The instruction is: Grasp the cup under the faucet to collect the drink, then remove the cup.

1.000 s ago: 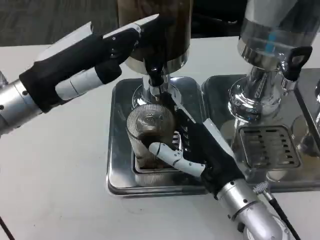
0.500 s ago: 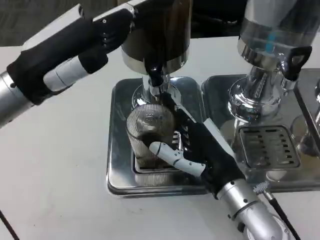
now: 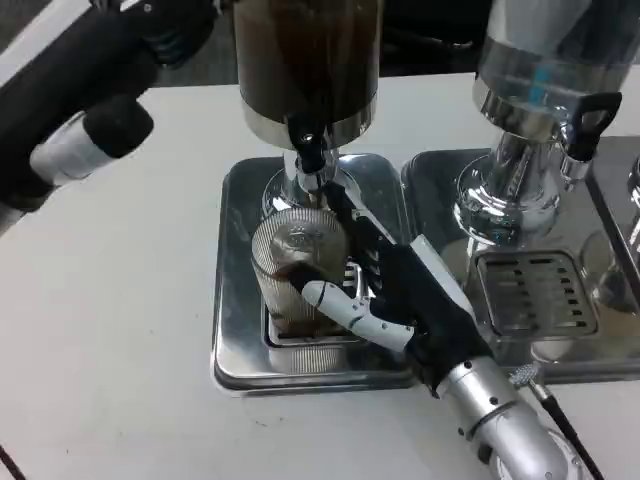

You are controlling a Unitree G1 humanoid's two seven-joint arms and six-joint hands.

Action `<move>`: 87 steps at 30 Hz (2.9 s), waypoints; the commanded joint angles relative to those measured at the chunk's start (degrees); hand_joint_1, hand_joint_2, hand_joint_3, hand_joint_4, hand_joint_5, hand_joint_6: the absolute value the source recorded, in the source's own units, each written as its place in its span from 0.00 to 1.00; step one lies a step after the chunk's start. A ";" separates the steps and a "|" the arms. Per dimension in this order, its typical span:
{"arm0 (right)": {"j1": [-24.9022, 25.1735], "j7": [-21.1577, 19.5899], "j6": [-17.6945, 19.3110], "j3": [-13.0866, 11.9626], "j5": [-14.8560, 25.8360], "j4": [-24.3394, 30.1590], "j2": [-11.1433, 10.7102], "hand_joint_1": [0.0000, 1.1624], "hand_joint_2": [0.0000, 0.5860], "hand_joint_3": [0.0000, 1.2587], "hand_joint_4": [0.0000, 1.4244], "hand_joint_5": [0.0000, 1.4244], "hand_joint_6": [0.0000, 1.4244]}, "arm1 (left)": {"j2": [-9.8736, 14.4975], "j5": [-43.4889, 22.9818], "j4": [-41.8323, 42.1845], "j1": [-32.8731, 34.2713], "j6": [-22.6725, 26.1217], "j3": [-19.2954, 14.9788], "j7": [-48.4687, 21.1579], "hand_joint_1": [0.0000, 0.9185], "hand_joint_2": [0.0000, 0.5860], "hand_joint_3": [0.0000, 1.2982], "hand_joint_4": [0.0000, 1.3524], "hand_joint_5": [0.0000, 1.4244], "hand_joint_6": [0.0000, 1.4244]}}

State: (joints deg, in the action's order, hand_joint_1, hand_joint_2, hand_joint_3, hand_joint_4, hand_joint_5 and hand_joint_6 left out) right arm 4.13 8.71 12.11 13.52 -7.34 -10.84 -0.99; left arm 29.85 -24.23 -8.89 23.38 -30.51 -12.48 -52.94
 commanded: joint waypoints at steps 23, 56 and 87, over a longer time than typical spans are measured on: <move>0.78 2.10 3.56 0.60 -0.14 -2.15 -0.95 0.50 0.38 0.00 0.00 0.00 0.00 | 1.93 2.21 1.84 -20.39 -3.47 -7.28 6.12 0.00 0.09 0.11 0.05 0.06 0.04; 2.70 -3.95 3.33 1.60 -5.92 -6.11 -0.64 0.62 0.31 0.00 0.00 0.00 0.00 | 2.47 3.21 1.25 -27.67 -2.42 -9.13 8.67 0.00 0.15 0.18 0.11 0.10 0.07; 6.45 -5.80 7.55 0.52 -4.66 -15.68 1.10 0.55 0.31 0.00 0.00 0.00 0.00 | 3.36 3.32 0.86 -29.07 -1.10 -9.26 8.50 0.00 0.16 0.21 0.14 0.12 0.08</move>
State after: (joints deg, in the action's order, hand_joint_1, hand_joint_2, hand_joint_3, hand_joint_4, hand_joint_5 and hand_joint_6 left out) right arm 9.77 2.54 17.81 14.30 -12.84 -24.95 -0.18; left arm 32.38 -21.79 -7.65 -5.08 -32.19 -21.66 -44.80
